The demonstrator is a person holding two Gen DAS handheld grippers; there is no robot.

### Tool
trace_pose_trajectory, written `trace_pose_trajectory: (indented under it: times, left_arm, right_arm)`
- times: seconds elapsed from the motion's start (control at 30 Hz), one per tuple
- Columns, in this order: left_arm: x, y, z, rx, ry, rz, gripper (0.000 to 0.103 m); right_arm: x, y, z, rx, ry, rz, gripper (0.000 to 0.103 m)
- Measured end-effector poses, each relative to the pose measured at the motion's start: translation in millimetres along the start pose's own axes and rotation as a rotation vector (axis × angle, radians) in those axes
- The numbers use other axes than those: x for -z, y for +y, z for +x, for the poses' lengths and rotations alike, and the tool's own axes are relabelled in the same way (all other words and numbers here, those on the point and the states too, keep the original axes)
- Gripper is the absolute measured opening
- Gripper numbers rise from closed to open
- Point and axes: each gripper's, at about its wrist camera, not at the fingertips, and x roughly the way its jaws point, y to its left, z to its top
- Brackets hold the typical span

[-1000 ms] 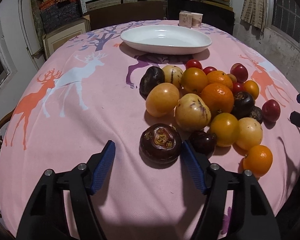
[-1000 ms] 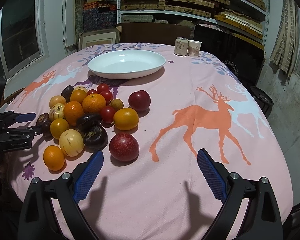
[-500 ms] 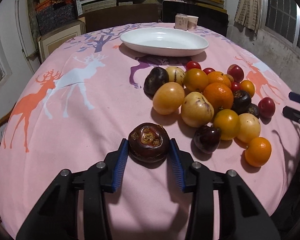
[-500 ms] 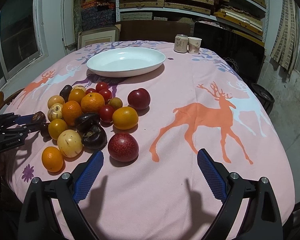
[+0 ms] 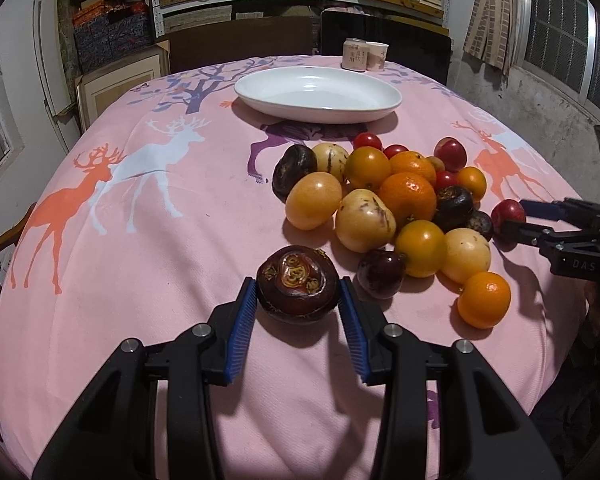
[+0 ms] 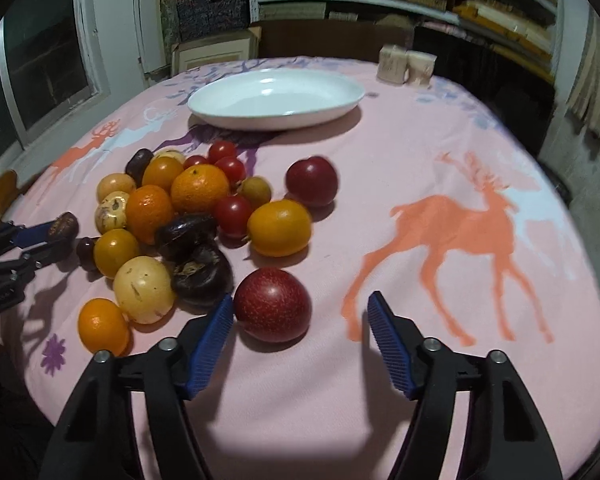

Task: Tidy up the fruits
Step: 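Grasp the large red plum with the right tool while the left tool lifts the brown fruit, then lower both held fruits onto the white plate and open both tools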

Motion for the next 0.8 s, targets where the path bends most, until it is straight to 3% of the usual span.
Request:
trace_pose_trajectory:
  times: [0.07,0.23,0.4,0.57,0.8]
  left_arm:
    - [1,2,0,-0.001,0.000,-0.009,0.041]
    - [-3,10,-5,0.012,-0.017,-0.039,0.041]
    - [-24,12,-16,0.023,-0.052,-0.040,0.041]
    - [-76,11,-8,0.026,-0.090,-0.016,0.041]
    - [-167,6,52,0.061,-0.086,-0.009,0.041]
  right_arm:
    - [1,2,-1,-0.034,0.002,-0.002,0.040]
    - [-3,-3,-12,-0.097,-0.013,0.038,0.040]
    - [-25,-12,-30,-0.107,-0.078,0.036,0.040]
    - [-81,-27,-24,-0.104,-0.122,0.051,0.040]
    - [-164,-46,28,-0.100,-0.116,0.120,0.040]
